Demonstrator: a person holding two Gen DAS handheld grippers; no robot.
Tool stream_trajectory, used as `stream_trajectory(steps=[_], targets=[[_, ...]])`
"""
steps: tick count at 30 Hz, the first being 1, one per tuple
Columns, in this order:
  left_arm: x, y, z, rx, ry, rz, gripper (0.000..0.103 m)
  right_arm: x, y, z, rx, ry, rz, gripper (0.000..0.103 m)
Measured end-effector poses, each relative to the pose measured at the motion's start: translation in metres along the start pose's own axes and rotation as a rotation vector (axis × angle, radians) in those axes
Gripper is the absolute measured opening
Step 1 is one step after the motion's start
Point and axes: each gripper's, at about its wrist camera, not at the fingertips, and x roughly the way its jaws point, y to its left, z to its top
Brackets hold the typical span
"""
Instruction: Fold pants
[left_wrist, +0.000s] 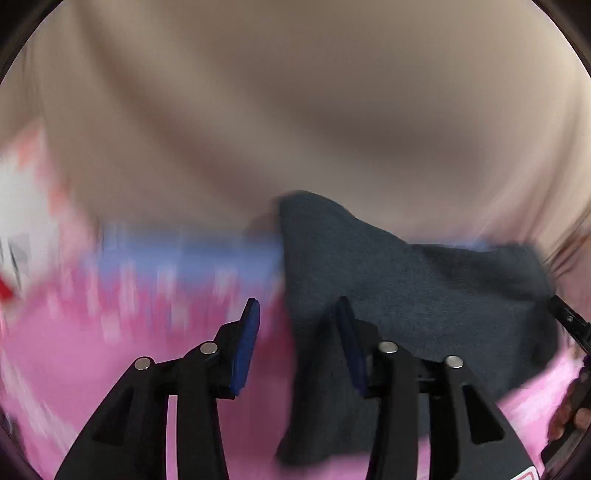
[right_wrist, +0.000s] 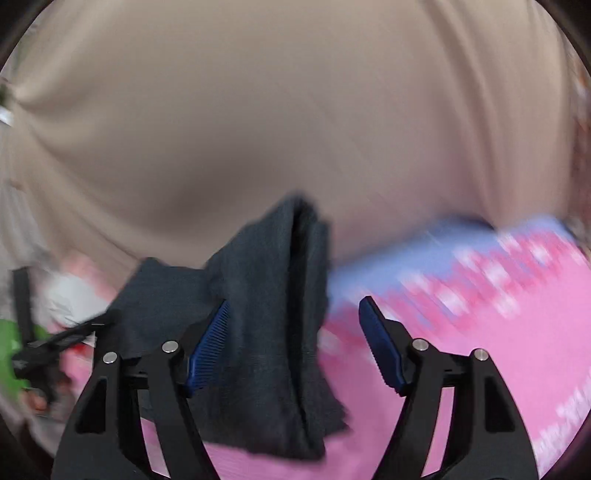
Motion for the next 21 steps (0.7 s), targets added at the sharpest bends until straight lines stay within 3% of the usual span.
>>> stream_trajectory(steps=[3, 5, 7, 8, 14, 15, 16, 17, 18, 21], targets=[[0.031, 0.039, -0.049, -0.119, 0.116, -0.05, 0.037, 0.006, -0.032, -0.041, 0.06, 0.068, 0.033, 0.07], [0.034, 0.053, -0.062, -0.179, 0.134, -0.096, 0.037, 0.009, -0.034, -0.047, 0.068, 0.094, 0.045, 0.07], [0.039, 0.051, -0.063, -0.214, 0.16, -0.161, 0.039, 0.021, -0.03, -0.049, 0.09, 0.131, 0.098, 0.077], [0.042, 0.049, -0.064, -0.227, 0.171, -0.184, 0.045, 0.028, -0.029, -0.05, 0.102, 0.142, 0.107, 0.08], [0.062, 0.03, -0.06, -0.246, 0.23, -0.256, 0.049, 0.062, -0.023, -0.054, 0.147, 0.228, 0.079, 0.081], [0.067, 0.029, -0.06, -0.251, 0.243, -0.26, 0.049, 0.067, -0.025, -0.056, 0.162, 0.243, 0.086, 0.077], [0.071, 0.028, -0.058, -0.248, 0.232, -0.256, 0.044, 0.074, -0.025, -0.058, 0.179, 0.263, 0.11, 0.066], [0.072, 0.026, -0.055, -0.238, 0.229, -0.258, 0.021, 0.077, -0.025, -0.058, 0.182, 0.268, 0.122, 0.049], [0.072, 0.025, -0.052, -0.238, 0.226, -0.252, 0.015, 0.078, -0.023, -0.056, 0.178, 0.258, 0.121, 0.034], [0.059, 0.03, -0.04, -0.276, 0.194, -0.301, 0.008, 0.057, -0.007, -0.039, 0.141, 0.198, 0.165, 0.028]])
